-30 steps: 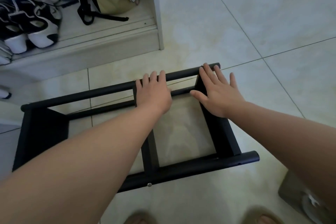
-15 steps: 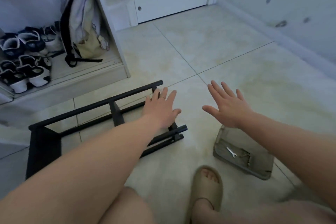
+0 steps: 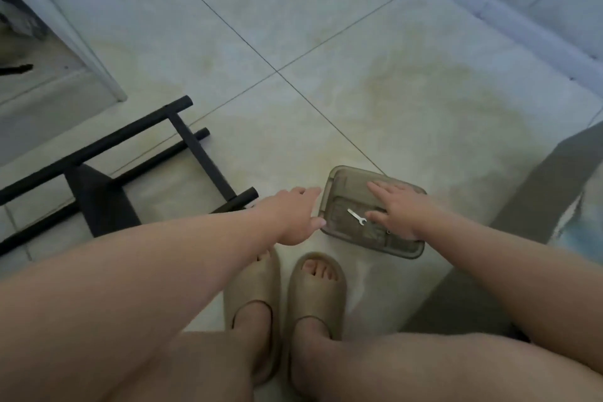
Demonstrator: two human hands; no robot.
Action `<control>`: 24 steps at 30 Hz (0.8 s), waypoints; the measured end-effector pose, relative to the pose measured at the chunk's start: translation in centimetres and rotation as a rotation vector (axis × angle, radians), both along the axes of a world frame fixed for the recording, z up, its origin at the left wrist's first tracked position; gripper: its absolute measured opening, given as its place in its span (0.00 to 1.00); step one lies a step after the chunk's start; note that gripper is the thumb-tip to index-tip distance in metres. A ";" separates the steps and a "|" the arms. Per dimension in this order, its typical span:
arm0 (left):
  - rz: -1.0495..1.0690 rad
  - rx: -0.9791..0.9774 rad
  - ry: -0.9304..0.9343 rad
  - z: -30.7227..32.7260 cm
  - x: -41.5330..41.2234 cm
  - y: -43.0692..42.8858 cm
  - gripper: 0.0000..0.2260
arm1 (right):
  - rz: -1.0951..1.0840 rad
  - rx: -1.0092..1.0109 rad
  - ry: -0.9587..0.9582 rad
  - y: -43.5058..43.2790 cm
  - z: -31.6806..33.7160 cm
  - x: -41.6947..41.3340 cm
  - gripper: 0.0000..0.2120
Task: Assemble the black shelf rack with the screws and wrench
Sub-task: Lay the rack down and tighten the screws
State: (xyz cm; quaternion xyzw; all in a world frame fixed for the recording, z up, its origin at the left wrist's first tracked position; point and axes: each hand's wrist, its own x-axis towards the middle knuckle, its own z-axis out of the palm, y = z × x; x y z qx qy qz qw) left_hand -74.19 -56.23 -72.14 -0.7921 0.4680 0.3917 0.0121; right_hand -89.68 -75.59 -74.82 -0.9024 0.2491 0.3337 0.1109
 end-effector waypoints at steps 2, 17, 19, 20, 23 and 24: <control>0.100 0.026 0.120 -3.2 0.2 -0.7 0.32 | -0.037 0.020 0.063 -0.4 -3.0 -0.1 0.31; 0.465 -0.261 0.361 -13.9 -0.7 -2.8 0.11 | 0.076 -0.159 0.072 -3.2 -15.0 0.2 0.09; 0.480 -0.263 0.383 -13.8 -0.9 -2.7 0.12 | 0.083 -0.157 0.063 -3.3 -15.4 0.3 0.08; 0.479 -0.256 0.387 -13.8 -0.9 -2.6 0.12 | 0.089 -0.155 0.055 -3.4 -15.4 0.4 0.08; 0.462 -0.190 0.391 -13.5 -0.5 -2.6 0.15 | 0.083 -0.160 -0.005 -3.5 -14.2 0.5 0.10; 0.458 -0.150 0.387 -13.2 -0.3 -2.6 0.17 | 0.064 -0.151 -0.035 -3.5 -13.3 0.6 0.10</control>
